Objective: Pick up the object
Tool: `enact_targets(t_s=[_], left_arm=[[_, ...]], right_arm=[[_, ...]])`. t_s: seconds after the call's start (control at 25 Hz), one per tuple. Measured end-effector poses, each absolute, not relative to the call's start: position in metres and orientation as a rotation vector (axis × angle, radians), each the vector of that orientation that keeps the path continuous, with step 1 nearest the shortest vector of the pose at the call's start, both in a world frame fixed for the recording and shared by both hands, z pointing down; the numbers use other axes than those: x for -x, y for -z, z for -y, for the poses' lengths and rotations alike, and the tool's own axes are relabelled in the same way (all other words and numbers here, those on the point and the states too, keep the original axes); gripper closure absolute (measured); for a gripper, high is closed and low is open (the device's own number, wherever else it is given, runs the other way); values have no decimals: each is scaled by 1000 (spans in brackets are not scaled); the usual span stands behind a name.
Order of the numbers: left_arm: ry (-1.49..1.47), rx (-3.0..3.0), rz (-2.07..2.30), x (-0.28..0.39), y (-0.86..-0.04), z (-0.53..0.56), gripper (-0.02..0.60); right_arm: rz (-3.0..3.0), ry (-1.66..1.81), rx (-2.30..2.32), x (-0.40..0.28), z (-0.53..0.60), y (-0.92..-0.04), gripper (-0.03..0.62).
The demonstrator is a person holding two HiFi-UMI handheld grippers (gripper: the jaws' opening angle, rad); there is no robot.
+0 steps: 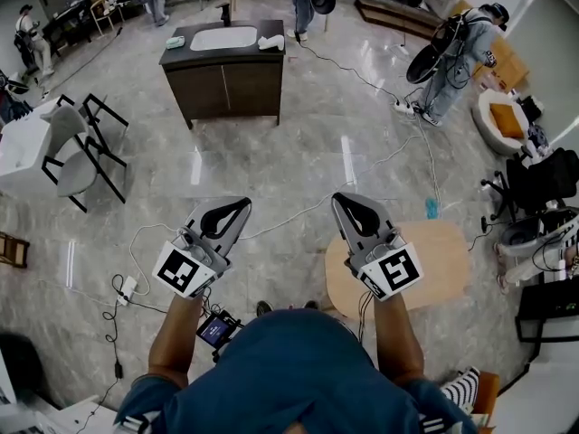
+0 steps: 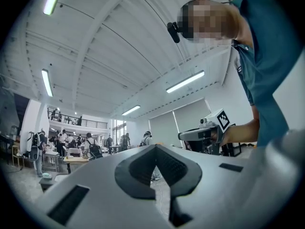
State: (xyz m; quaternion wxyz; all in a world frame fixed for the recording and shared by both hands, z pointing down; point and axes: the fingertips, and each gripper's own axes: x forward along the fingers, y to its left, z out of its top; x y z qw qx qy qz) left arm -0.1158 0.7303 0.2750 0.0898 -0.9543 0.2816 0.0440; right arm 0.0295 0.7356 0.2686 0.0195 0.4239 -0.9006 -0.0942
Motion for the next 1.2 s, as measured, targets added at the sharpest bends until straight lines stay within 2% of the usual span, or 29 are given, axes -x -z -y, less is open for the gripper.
enact_targets(t_s=[0.52, 1.2], left_arm=[[-153, 2842, -839, 140, -276, -729, 578], [-57, 2820, -885, 63, -272, -663, 578]], right_arm=[[2792, 288, -1319, -9, -730, -267, 580], [2878, 245, -1273, -82, -657, -273, 580]])
